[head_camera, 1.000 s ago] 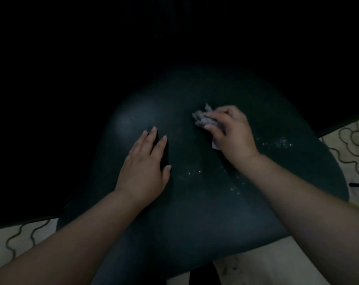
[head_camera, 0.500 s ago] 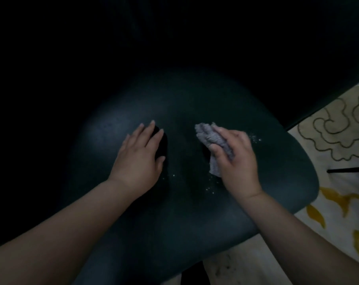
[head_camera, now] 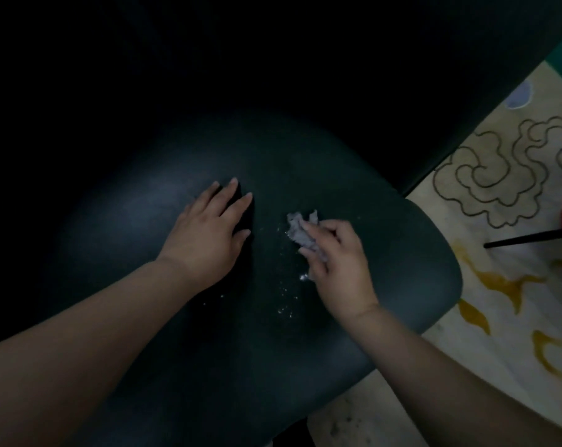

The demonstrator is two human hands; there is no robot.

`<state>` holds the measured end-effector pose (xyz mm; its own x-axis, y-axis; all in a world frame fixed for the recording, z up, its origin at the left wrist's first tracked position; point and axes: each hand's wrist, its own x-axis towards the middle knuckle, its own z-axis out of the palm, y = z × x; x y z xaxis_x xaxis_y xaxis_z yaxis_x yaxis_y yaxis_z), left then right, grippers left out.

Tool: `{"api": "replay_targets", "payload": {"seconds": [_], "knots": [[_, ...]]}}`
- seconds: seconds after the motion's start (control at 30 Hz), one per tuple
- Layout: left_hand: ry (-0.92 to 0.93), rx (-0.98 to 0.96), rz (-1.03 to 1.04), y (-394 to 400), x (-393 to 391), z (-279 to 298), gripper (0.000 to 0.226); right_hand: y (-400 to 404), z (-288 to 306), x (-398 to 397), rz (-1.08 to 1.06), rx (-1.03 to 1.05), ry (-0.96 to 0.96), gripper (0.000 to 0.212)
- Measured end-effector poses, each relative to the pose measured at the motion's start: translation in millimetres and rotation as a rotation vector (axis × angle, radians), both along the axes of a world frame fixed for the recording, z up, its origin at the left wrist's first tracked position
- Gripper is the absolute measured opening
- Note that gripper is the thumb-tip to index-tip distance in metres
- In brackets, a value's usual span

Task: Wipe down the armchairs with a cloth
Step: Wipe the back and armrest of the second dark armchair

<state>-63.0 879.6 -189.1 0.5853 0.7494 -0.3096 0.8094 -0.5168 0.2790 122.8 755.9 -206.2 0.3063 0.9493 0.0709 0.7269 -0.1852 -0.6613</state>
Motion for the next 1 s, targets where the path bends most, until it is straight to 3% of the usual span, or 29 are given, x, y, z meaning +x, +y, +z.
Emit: {"api": "replay_targets", "payload": {"seconds": [0.1, 0.2, 0.27, 0.43, 0.53, 0.67, 0.77, 0.9, 1.0], "knots": [[0.000, 0.014, -0.012, -2.0, -0.7, -1.9, 0.062, 19.5, 2.6, 42.5, -0.112, 0.075, -0.070, 0.038], [-0.015, 0.031, -0.016, -1.1, -2.3, -3.0, 0.062, 37.9, -4.8, 75.4, -0.326, -0.047, -0.157, 0.037], [-0.025, 0.031, -0.018, -1.5, -2.6, -3.1, 0.062, 34.3, -7.2, 49.4, -0.280, -0.051, -0.110, 0.038], [-0.042, 0.009, -0.021, 1.8, -5.6, 1.8, 0.061, -0.3, 2.7, -38.9, 0.168, -0.002, 0.008, 0.041], [-0.074, 0.042, 0.018, 9.7, -15.2, 7.0, 0.059, 23.3, 7.0, -7.3, 0.002, 0.064, 0.126, 0.036], [-0.039, 0.040, 0.076, 19.1, -36.0, 7.4, 0.059, 61.2, 0.4, 29.3, -0.255, -0.093, -0.168, 0.038], [0.012, 0.014, 0.074, 13.0, -49.5, 6.5, 0.061, 38.2, 0.4, -20.8, -0.055, -0.074, -0.192, 0.040], [0.002, 0.011, 0.052, -1.5, -62.7, 8.5, 0.061, -12.7, 6.3, -72.8, 0.279, -0.038, -0.062, 0.036], [-0.008, 0.019, 0.083, -10.0, -75.3, 8.0, 0.060, -10.9, 2.4, -40.3, 0.030, 0.027, -0.111, 0.040]]}}
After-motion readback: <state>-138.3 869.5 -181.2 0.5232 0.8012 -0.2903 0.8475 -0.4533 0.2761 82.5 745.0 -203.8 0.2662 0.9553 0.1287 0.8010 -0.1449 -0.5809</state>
